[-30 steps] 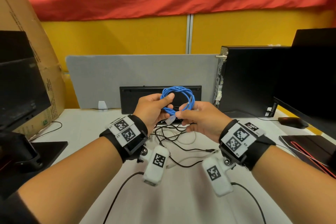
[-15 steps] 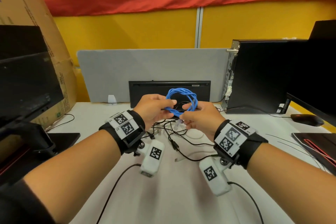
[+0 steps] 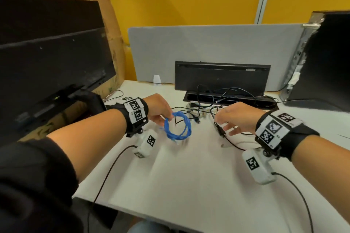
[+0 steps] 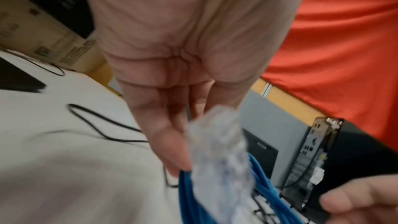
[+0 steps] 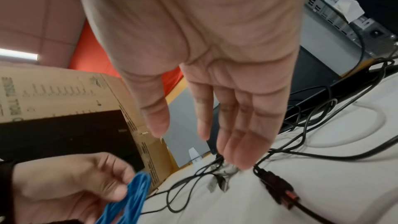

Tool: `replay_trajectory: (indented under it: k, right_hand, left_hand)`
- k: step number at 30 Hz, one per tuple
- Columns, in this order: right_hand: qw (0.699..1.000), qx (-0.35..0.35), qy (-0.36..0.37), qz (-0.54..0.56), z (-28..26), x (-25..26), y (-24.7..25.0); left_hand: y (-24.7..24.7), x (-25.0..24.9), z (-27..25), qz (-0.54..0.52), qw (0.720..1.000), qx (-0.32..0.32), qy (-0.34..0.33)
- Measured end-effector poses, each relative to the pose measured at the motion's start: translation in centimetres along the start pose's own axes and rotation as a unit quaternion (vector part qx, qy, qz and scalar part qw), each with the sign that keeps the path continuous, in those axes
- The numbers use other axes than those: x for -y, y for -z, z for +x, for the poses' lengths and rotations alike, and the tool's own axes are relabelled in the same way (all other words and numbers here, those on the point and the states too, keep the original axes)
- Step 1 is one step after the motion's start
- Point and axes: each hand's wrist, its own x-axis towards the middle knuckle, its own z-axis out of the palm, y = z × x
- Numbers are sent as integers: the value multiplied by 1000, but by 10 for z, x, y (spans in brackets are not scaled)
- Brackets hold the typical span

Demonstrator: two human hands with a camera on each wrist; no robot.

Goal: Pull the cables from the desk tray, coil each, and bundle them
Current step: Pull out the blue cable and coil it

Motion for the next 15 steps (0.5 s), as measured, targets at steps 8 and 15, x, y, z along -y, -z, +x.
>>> replay_trajectory:
  k: [8,15]
  right_hand:
    - [994,22,-26,-106,8,5,-15]
    - [989,28,-41,-136,17,0,-9]
  left_hand:
    - [-7,33,3,134,988,40,70]
    - [-10,26,11,230,972,12,43]
